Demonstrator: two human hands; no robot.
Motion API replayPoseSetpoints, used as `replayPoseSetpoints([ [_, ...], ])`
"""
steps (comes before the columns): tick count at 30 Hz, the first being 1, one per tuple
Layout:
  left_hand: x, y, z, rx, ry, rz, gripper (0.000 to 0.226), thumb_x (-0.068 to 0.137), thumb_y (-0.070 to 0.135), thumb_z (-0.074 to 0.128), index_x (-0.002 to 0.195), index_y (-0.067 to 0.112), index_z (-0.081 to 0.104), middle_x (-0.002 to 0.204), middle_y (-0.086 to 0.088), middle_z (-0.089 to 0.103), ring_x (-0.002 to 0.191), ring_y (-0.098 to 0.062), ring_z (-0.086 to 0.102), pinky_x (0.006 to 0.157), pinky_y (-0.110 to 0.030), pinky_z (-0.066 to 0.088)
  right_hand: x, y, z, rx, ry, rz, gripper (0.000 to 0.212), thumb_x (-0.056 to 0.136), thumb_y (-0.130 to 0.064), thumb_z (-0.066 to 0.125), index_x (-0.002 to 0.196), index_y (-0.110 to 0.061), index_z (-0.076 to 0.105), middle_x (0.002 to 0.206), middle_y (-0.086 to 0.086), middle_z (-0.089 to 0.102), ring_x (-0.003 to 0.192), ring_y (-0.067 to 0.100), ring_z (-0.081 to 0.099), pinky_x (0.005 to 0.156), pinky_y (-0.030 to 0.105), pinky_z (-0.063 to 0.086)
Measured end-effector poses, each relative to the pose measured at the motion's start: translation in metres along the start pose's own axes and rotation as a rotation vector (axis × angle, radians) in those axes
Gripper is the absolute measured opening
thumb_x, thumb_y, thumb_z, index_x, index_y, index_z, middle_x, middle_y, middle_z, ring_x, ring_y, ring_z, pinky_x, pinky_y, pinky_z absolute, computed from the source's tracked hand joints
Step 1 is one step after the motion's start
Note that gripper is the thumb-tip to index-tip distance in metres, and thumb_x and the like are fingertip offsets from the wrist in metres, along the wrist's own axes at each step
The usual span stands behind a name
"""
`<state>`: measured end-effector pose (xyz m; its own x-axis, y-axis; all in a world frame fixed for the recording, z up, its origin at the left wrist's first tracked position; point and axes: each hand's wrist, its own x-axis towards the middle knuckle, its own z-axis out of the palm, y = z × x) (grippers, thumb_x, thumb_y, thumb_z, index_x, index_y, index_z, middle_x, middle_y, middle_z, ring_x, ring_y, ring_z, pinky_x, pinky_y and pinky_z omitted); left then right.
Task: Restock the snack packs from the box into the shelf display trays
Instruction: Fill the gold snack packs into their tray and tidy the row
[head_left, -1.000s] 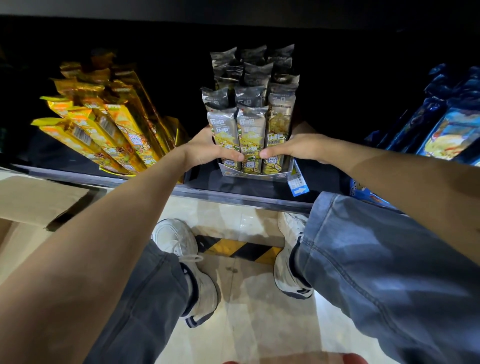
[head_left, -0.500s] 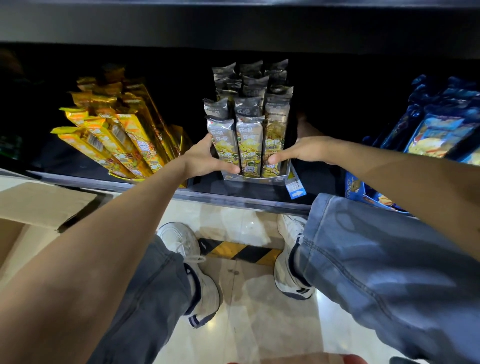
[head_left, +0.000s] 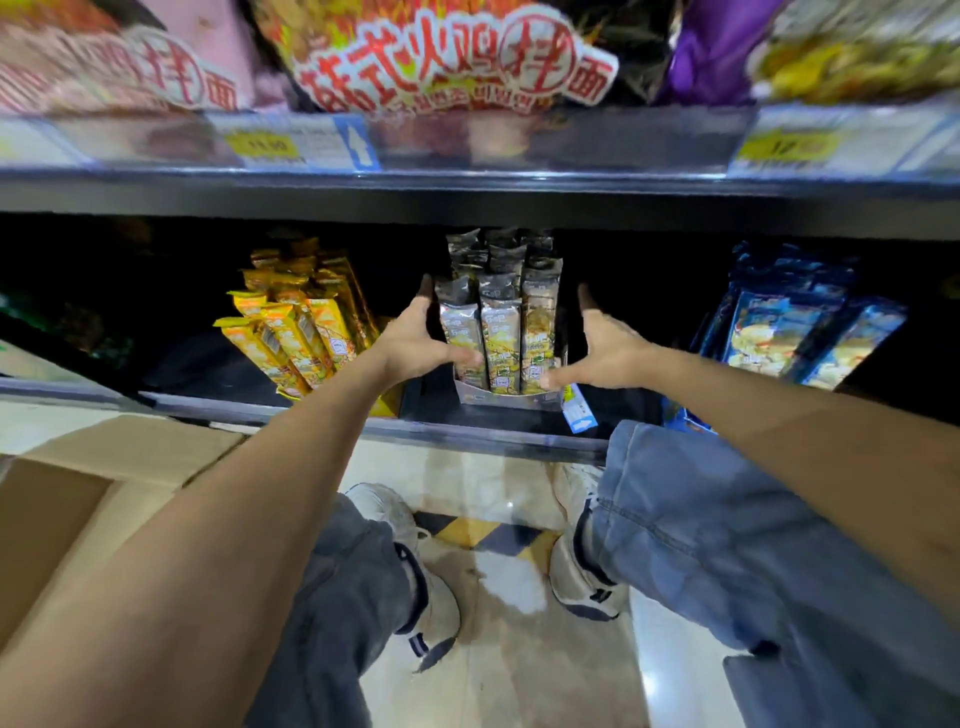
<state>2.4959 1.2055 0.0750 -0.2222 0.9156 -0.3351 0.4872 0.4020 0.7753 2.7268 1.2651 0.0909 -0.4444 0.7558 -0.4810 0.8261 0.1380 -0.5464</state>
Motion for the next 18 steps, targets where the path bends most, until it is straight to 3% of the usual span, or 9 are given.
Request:
replayPoseSetpoints([
  [2, -0.006, 0.006, 0.0, -0.021, 0.012, -0.026, 0.097, 0.058, 0.027, 0.089, 0.139, 0.012, 0.036, 0.134, 0.002, 0.048, 0.13, -0.016, 0.041, 0.105, -0.026, 0.031, -0.011, -0.007, -0.002, 0.026, 0.02, -0.003, 0.133, 0.067, -0.044, 0.08, 0.147, -0.009, -0.02, 0.155, 0.015, 0.021, 0.141, 0.028, 0.026, 0.109, 0.031, 0.031],
  [5, -0.004, 0.012, 0.003, -0.025, 0.021, -0.071, 0.091, 0.05, 0.032, 0.091, 0.127, 0.011, 0.047, 0.127, -0.002, 0.058, 0.119, -0.019, 0.054, 0.106, -0.036, 0.04, -0.01, -0.019, -0.002, 0.033, 0.023, 0.009, 0.134, 0.06, -0.046, 0.083, 0.149, -0.007, -0.01, 0.152, 0.015, 0.027, 0.139, 0.029, 0.029, 0.111, 0.034, 0.031],
  [7, 0.004, 0.008, 0.01, -0.042, 0.071, -0.077, 0.085, 0.042, 0.038, 0.092, 0.116, 0.014, 0.057, 0.115, -0.001, 0.066, 0.107, -0.019, 0.062, 0.1, -0.04, 0.048, 0.001, -0.023, 0.002, 0.054, -0.002, 0.032, 0.136, 0.045, -0.059, 0.083, 0.15, -0.013, 0.011, 0.144, 0.009, 0.041, 0.133, 0.027, 0.039, 0.107, 0.038, 0.039],
  [9, 0.008, 0.005, 0.018, -0.048, 0.152, -0.088, 0.077, 0.047, 0.034, 0.092, 0.113, 0.014, 0.059, 0.113, -0.002, 0.066, 0.105, -0.021, 0.062, 0.096, -0.04, 0.05, 0.019, -0.018, 0.01, 0.048, -0.002, 0.05, 0.129, 0.03, -0.07, 0.078, 0.14, -0.016, 0.038, 0.134, 0.003, 0.053, 0.123, 0.022, 0.05, 0.099, 0.037, 0.046],
  [13, 0.009, 0.007, 0.027, -0.035, 0.249, -0.039, 0.063, 0.059, 0.021, 0.089, 0.112, 0.008, 0.058, 0.11, -0.001, 0.064, 0.104, -0.019, 0.061, 0.094, -0.035, 0.051, 0.029, -0.025, 0.021, 0.048, 0.035, 0.084, 0.095, 0.054, -0.06, 0.08, 0.124, -0.005, 0.048, 0.125, 0.003, 0.052, 0.113, 0.023, 0.052, 0.081, 0.03, 0.045],
  [16, 0.009, 0.011, 0.025, -0.021, 0.273, 0.002, 0.056, 0.063, 0.015, 0.086, 0.112, 0.005, 0.06, 0.104, -0.001, 0.064, 0.101, -0.016, 0.061, 0.091, -0.03, 0.05, 0.035, -0.026, 0.025, 0.031, 0.103, 0.104, 0.09, 0.062, -0.055, 0.079, 0.128, -0.003, 0.047, 0.126, 0.011, 0.053, 0.115, 0.027, 0.052, 0.078, 0.028, 0.044],
  [18, 0.01, 0.012, 0.023, -0.008, 0.262, -0.009, 0.053, 0.063, 0.015, 0.086, 0.109, 0.007, 0.061, 0.107, -0.005, 0.067, 0.103, -0.018, 0.063, 0.092, -0.034, 0.052, 0.036, -0.024, 0.026, 0.025, 0.12, 0.103, 0.09, 0.062, -0.054, 0.079, 0.128, -0.002, 0.046, 0.125, 0.011, 0.054, 0.114, 0.026, 0.053, 0.075, 0.027, 0.041],
])
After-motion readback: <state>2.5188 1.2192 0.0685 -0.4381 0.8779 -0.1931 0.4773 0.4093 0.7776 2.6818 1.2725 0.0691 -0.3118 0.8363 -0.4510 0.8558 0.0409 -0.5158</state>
